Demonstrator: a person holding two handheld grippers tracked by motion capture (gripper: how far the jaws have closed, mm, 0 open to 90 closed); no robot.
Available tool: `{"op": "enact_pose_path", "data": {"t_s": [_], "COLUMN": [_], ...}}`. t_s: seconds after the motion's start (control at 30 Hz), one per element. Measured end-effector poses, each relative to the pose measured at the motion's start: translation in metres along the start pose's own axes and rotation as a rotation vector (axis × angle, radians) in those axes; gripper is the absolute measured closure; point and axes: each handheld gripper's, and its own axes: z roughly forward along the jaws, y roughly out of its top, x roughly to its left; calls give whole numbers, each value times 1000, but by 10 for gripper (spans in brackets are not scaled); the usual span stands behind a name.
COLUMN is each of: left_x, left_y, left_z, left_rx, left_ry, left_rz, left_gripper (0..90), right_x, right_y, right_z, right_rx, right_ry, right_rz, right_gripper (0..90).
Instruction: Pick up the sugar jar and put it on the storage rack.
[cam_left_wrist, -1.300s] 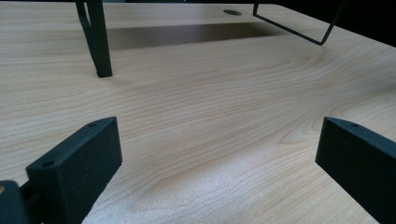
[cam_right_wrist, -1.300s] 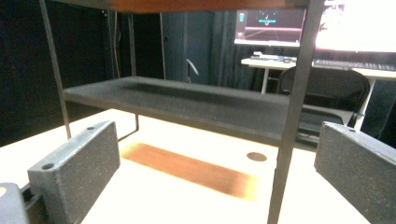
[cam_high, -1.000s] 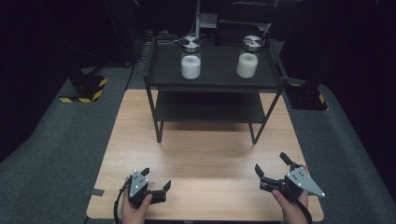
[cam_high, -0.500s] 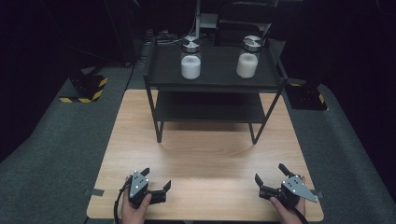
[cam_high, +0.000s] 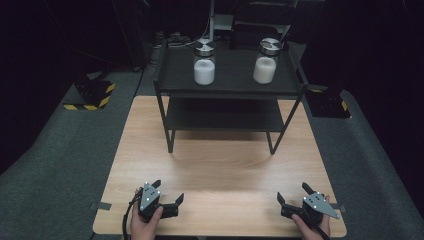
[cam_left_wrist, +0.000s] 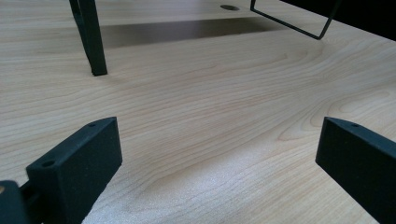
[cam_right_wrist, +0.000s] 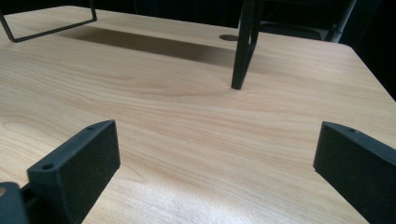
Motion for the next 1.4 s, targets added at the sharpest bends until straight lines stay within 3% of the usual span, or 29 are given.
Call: {"op": "enact_pose_path", "data": {"t_s": [0.33,0.73,1.4], "left_x": [-1,-2,-2], "left_y": [2,-5,-4], "left_z": [1,-3,-3], "left_rx": [9,-28,-15], "left_ry": [-3,-13,-17], "left_rz": [16,53,55], "left_gripper": [8,8,8], "right_x": [-1,-8,-7], "right_y": [15,20,18], "right_z": [2,5,6], "right_rx": [102,129,118], "right_ry": [9,30,45], "right_rz": [-59,-31,-42], "right_gripper": [4,4,4]}}
